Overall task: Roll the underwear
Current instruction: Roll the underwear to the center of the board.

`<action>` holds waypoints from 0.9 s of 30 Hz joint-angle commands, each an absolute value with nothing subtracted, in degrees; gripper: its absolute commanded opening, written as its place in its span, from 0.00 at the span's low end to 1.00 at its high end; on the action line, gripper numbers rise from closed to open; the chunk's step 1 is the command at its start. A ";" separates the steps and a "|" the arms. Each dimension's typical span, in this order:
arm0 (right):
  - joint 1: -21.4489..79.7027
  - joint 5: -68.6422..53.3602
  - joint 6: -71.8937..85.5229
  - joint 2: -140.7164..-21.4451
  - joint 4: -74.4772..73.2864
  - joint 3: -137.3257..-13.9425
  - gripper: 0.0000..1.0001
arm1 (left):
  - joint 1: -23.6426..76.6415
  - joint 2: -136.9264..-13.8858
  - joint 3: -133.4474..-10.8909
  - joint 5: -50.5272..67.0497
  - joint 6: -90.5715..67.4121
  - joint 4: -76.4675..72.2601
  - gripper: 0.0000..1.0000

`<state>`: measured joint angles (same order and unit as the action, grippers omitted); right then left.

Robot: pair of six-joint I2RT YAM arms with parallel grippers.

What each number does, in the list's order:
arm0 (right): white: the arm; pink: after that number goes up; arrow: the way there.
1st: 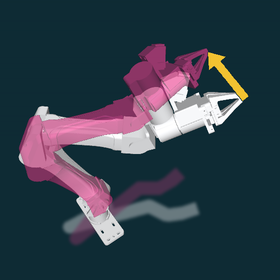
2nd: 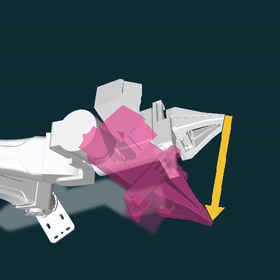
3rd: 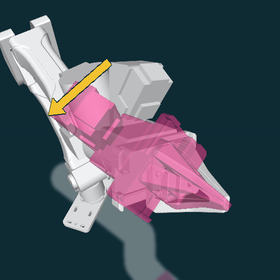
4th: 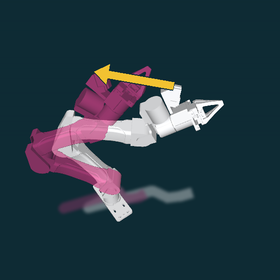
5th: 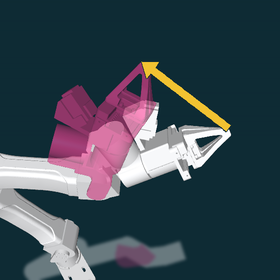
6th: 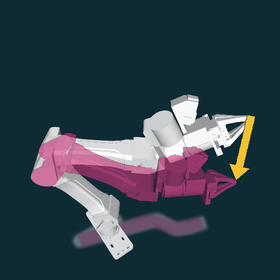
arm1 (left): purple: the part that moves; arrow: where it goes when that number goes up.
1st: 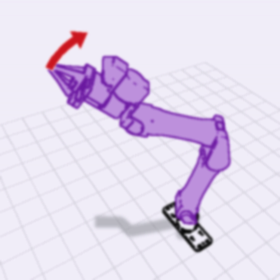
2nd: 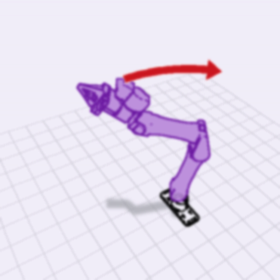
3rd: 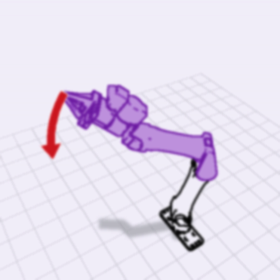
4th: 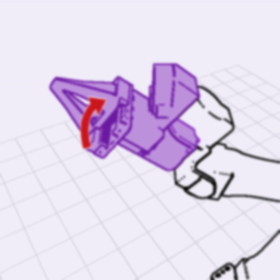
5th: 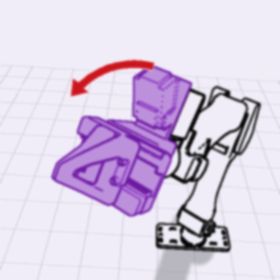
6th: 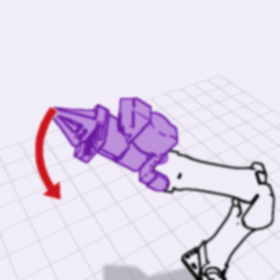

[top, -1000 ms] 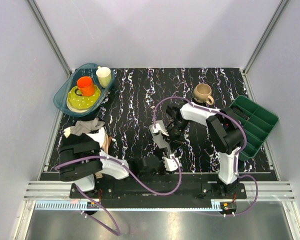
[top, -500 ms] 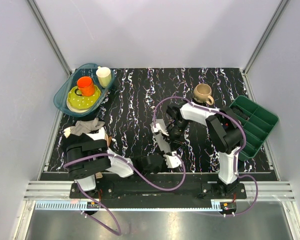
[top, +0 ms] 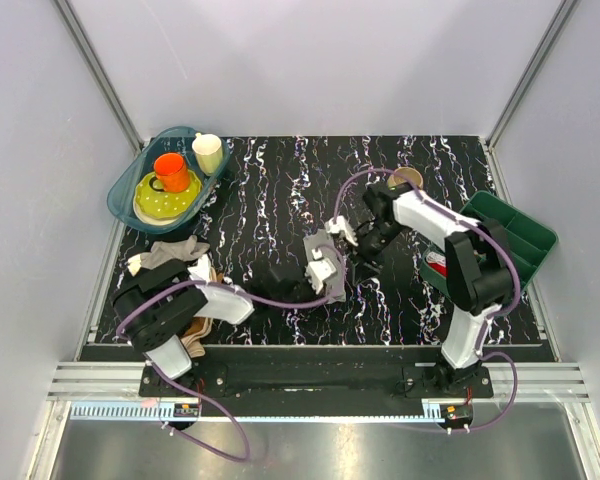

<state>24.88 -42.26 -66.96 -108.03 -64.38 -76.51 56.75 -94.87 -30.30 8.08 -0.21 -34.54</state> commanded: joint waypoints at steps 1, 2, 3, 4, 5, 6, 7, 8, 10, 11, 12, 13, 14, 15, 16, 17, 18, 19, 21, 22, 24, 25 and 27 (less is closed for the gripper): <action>21.98 -44.30 -68.72 -99.86 -63.81 -75.42 0.46 | 49.58 -95.44 -34.27 25.38 -11.77 -31.04 0.00; 21.89 -44.47 -70.04 -97.06 -63.72 -74.45 0.48 | 48.53 -96.32 -35.41 27.84 -12.56 -28.15 0.00; 21.88 -44.99 -72.92 -95.47 -63.20 -72.01 0.50 | 46.69 -98.24 -38.12 31.43 -14.57 -26.65 0.00; 21.88 -45.61 -74.25 -93.97 -62.67 -70.68 0.53 | 45.80 -99.22 -39.28 33.29 -15.55 -25.33 0.00; 21.97 -46.31 -75.83 -91.08 -62.23 -69.45 0.54 | 45.01 -100.27 -40.42 35.14 -16.51 -23.83 0.00; 21.89 -47.88 -80.20 -89.66 -61.70 -66.91 0.59 | 43.43 -102.11 -41.82 38.38 -18.96 -23.56 0.00; 21.97 -48.68 -82.77 -88.34 -61.26 -65.41 0.66 | 42.64 -102.91 -42.71 40.06 -20.29 -22.95 0.00; 21.97 -50.00 -85.06 -86.07 -60.39 -63.82 0.74 | 42.02 -103.88 -43.50 41.73 -21.35 -22.59 0.00; 22.32 -50.80 -88.24 -84.38 -55.22 -58.99 1.00 | 40.17 -106.34 -45.77 45.16 -23.90 -21.54 0.00; 22.76 -50.45 -88.33 -84.20 -53.54 -57.84 1.00 | 39.64 -107.22 -46.57 46.13 -24.43 -19.88 0.00; 24.50 -49.84 -88.59 -84.63 -51.87 -57.14 1.00 | 38.68 -108.44 -47.28 47.45 -25.48 -19.25 0.00; 25.39 -49.14 -88.51 -85.25 -51.51 -57.48 1.00 | 38.06 -109.07 -48.07 47.90 -26.10 -18.90 0.00; 26.36 -48.52 -88.51 -86.65 -51.16 -57.74 1.00 | 37.53 -109.51 -48.08 48.42 -26.89 -19.42 0.00; 28.72 -46.86 -88.24 -87.10 -49.41 -57.83 0.99 | 36.40 -110.56 -48.16 49.21 -28.90 -19.86 0.00; 29.78 -45.80 -87.98 -87.27 -47.83 -57.22 0.92 | 35.78 -111.00 -48.43 49.31 -29.61 -19.69 0.00; 31.10 -43.44 -87.80 -87.10 -45.72 -56.26 0.88 | 35.25 -111.61 -48.95 49.57 -30.23 -19.43 0.00; 32.24 -42.03 -86.76 -86.75 -40.31 -53.73 0.85 | 34.55 -112.84 -49.48 49.83 -30.84 -18.99 0.00; 34.52 -40.62 -86.40 -86.49 -37.73 -52.48 0.79 | 34.28 -113.37 -50.00 49.75 -31.02 -17.33 0.00; 36.12 -37.71 -85.96 -85.87 -31.33 -49.68 0.74 | 33.67 -114.86 -51.50 50.09 -31.64 -16.26 0.00; 37.17 -37.10 -85.87 -85.87 -29.64 -48.96 0.73 | 33.40 -115.31 -52.03 50.18 -31.81 -15.39 0.00; 37.70 -35.34 -85.96 -86.13 -25.86 -47.73 0.68 | 33.05 -116.54 -53.43 50.45 -32.43 -14.77 0.00; 37.79 -34.81 -86.13 -86.31 -24.88 -47.55 0.67 | 32.96 -117.07 -53.96 50.45 -32.34 -13.37 0.00; 38.23 -33.40 -86.05 -86.66 -21.73 -46.50 0.64 | 32.78 -118.20 -55.36 50.54 -32.08 -12.22 0.00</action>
<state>37.60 -37.56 -85.71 -87.09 -32.99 -47.35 33.54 -115.00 -52.73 52.18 -32.32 -16.45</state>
